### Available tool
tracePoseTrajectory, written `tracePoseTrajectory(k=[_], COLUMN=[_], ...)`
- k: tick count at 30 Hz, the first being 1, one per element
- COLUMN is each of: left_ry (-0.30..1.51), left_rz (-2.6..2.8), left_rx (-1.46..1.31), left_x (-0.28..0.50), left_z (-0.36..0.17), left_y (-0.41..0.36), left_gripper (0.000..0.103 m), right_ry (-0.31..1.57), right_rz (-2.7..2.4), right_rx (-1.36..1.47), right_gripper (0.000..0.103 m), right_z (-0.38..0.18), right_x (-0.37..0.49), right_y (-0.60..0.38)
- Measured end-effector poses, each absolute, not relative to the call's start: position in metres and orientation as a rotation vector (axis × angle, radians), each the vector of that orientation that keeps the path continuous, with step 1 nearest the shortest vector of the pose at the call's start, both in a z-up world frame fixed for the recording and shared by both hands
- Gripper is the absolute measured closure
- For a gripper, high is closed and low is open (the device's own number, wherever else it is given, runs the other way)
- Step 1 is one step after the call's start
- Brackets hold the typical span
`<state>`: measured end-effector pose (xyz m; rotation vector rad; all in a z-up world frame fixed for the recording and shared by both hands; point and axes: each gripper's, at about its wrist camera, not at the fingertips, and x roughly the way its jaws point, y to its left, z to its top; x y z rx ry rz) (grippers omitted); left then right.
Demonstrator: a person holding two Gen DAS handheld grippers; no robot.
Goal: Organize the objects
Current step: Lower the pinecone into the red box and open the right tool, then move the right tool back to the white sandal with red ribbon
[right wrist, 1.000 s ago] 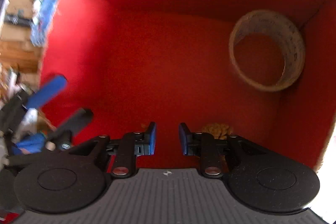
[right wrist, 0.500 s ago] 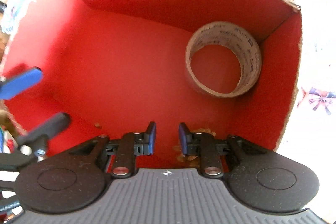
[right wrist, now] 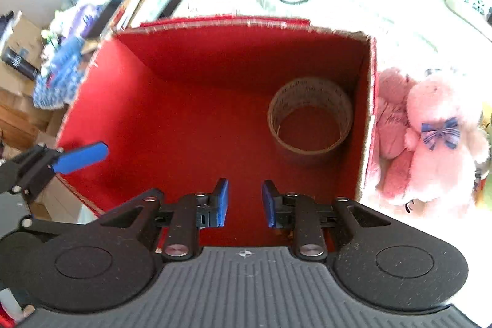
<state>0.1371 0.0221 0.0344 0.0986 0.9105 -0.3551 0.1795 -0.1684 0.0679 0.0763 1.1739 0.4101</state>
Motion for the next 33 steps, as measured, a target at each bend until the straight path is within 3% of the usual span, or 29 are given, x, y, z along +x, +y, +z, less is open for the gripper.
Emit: tracePoseTrajectory(k=[14, 33], left_ry=[0.887, 0.903], left_rz=[-0.209, -0.09], left_rx=[0.135, 0.151], left_x=[0.091, 0.026], left_z=[0.059, 0.055], left_y=[-0.005, -0.03], left_gripper=[0.018, 0.015], right_ry=[0.995, 1.003], right_rz=[0.45, 0.514], right_rx=[0.121, 0.179], right_gripper=[0.07, 0.068], right_z=[0.086, 0.073], right_x=[0.134, 0.085], right_y=[-0.205, -0.228])
